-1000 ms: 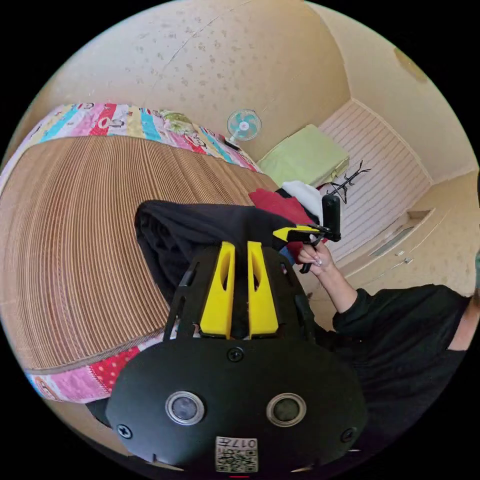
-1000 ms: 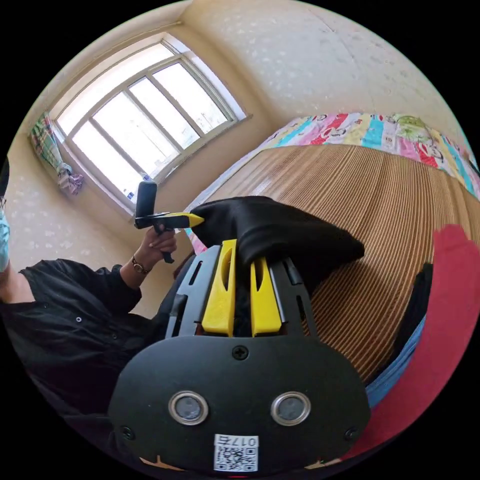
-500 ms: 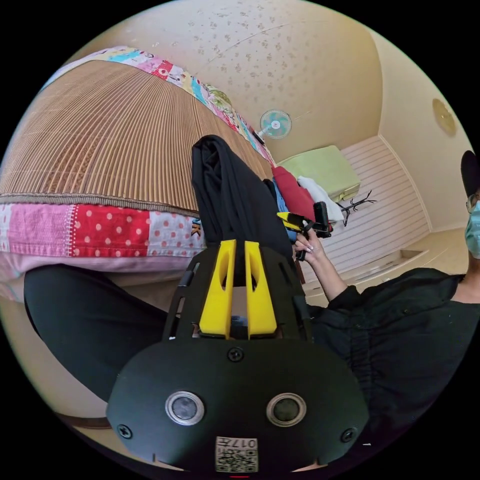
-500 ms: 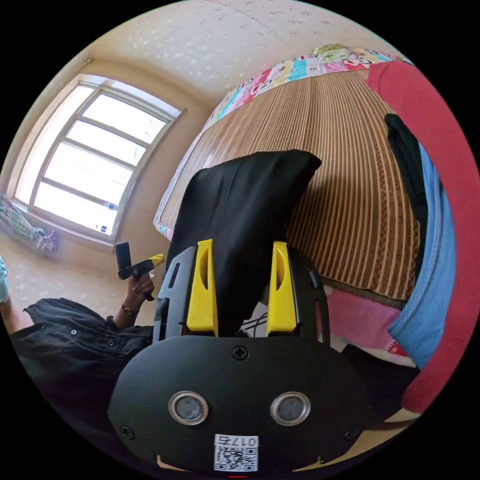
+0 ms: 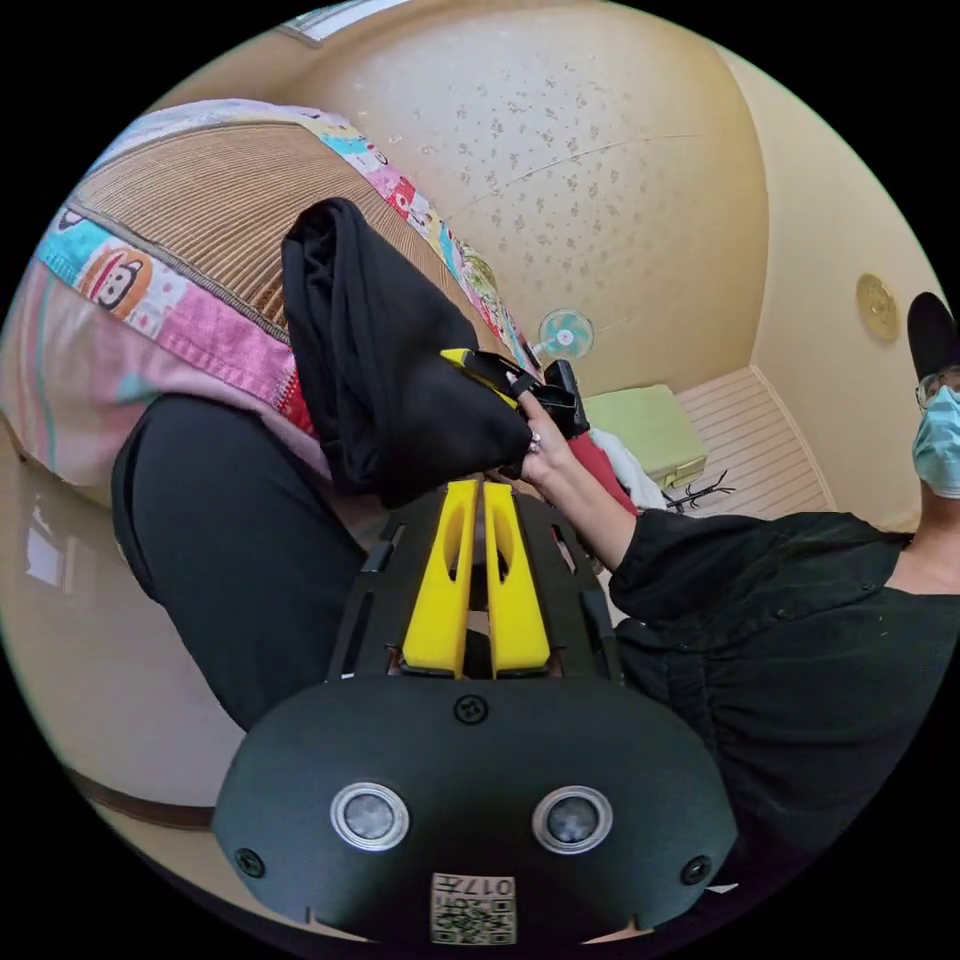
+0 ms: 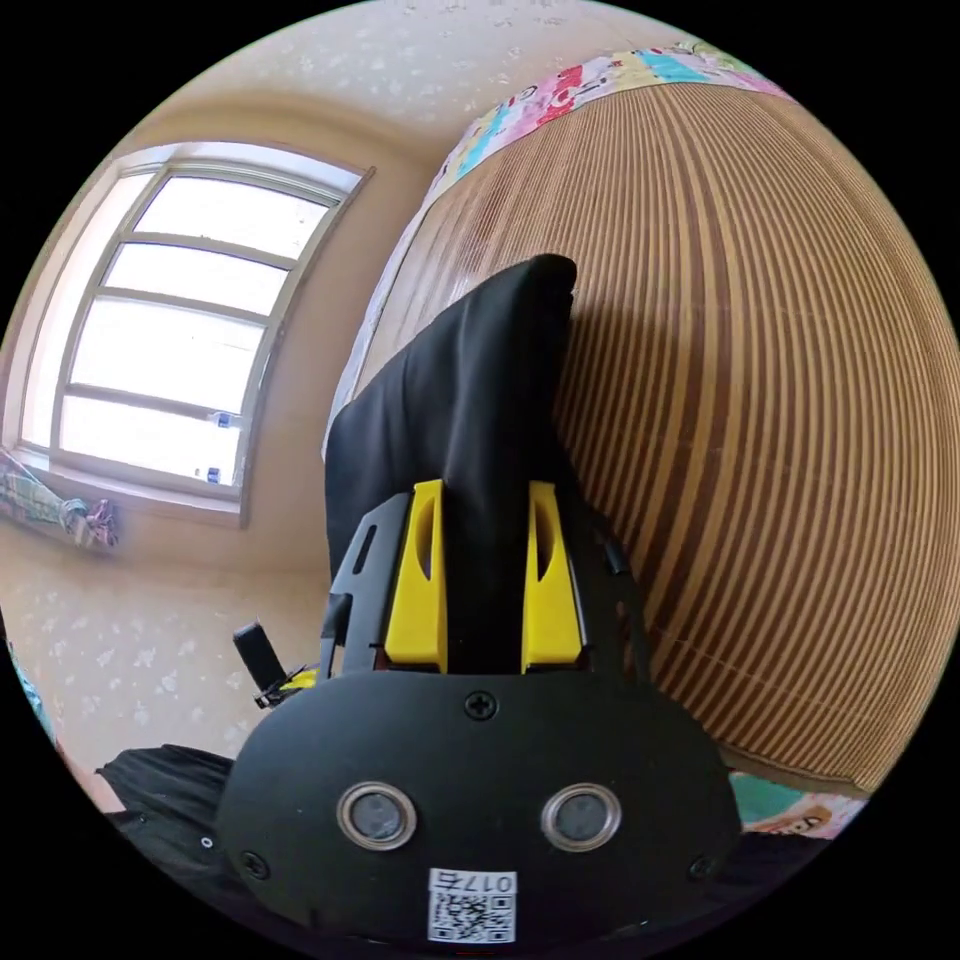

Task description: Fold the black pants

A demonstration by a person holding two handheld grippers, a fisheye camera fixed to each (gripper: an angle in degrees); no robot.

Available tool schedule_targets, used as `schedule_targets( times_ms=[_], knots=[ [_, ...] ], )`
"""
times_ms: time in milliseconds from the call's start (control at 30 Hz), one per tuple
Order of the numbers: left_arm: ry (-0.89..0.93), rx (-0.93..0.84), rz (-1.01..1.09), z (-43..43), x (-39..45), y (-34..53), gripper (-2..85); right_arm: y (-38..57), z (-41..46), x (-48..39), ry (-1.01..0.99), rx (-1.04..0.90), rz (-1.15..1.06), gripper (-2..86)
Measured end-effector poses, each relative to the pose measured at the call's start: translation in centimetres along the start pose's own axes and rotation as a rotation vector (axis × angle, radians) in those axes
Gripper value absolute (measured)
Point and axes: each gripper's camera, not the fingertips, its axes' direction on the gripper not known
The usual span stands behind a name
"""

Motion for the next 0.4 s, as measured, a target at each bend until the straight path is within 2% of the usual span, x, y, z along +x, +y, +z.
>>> schedule_targets(
  times_ms=[67, 233, 333, 400],
  knots=[
    [-0.008, 0.047, -0.027, -2.0, -0.7, 0.6, -0.9, -2.0, 4.4, -2.3, -0.059, 0.032, 0.117, 11.3],
    [-0.027, 0.143, -0.090, -6.2, -1.5, 3.0, -0.9, -6.1, 14.2, -7.9, -0.162, 0.113, 0.219, 10.5],
    [-0.039, 0.158, -0.118, -7.1, -1.6, 4.1, -0.8, -6.8, 19.9, -12.5, -0.202, 0.147, 0.207, 10.5],
    [-0.041, 0.159, -0.122, -7.4, -1.5, 4.7, -0.7, -7.8, 22.7, -16.1, -0.182, 0.049, 0.059, 10.7]
  ],
)
